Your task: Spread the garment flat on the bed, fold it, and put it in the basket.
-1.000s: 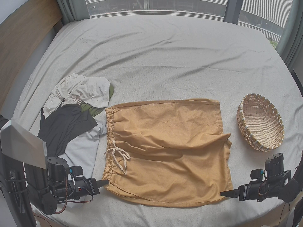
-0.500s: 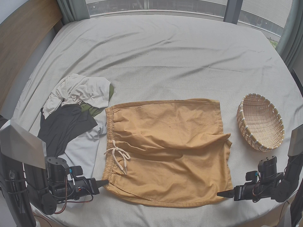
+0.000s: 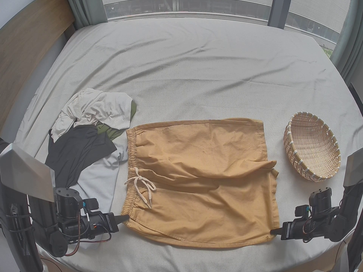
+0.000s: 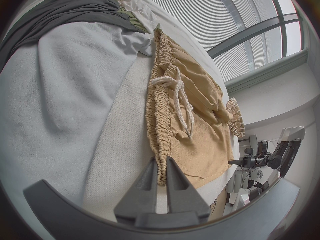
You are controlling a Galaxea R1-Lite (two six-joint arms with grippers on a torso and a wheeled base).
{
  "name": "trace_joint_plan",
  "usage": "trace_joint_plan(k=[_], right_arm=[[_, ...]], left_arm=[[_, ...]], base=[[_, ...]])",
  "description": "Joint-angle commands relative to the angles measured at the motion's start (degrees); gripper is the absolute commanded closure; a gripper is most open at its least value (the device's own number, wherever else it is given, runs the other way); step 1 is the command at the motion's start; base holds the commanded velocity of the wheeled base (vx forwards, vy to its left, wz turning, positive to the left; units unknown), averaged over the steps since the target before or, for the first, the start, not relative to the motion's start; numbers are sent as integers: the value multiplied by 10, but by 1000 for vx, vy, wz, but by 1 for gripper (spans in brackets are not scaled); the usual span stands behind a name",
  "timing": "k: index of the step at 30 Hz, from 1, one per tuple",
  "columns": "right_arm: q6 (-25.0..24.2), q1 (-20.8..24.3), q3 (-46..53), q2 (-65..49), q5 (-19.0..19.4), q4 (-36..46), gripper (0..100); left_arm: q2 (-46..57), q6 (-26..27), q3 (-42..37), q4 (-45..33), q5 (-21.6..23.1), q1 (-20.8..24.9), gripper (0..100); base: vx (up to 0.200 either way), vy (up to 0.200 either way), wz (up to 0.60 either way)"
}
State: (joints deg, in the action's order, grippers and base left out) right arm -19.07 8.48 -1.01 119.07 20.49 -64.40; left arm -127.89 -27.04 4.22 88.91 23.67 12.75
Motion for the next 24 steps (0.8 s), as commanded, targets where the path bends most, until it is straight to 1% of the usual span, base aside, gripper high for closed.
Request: trace_joint_plan(k=[1, 5, 9, 11, 15, 19, 24], right_arm=[[0, -8, 10, -30, 1, 17, 100], [2, -8, 10, -68, 2, 48, 100], [10, 4, 10, -112, 2, 91, 100], [12, 14, 10, -122, 2, 104, 100], [13, 27, 10, -120, 1, 110, 100], [15, 39, 10, -125, 0, 120, 100], [25, 42, 10, -131, -1, 159, 100]], left_arm=[[0, -1, -1, 0, 0, 1, 100], [12, -2, -1, 0, 0, 1, 100], [70, -14, -16, 0, 6, -1, 100], [103, -26, -35, -2, 12, -1, 100], [118, -25, -42, -24, 22, -3, 100], [116, -14, -42, -54, 22, -5, 100], [112, 28, -42, -100, 22, -13, 100]], base=[[0, 0, 0], [0, 0, 0], [0, 0, 0], [0, 0, 0], [0, 0, 0], [0, 0, 0], [0, 0, 0]])
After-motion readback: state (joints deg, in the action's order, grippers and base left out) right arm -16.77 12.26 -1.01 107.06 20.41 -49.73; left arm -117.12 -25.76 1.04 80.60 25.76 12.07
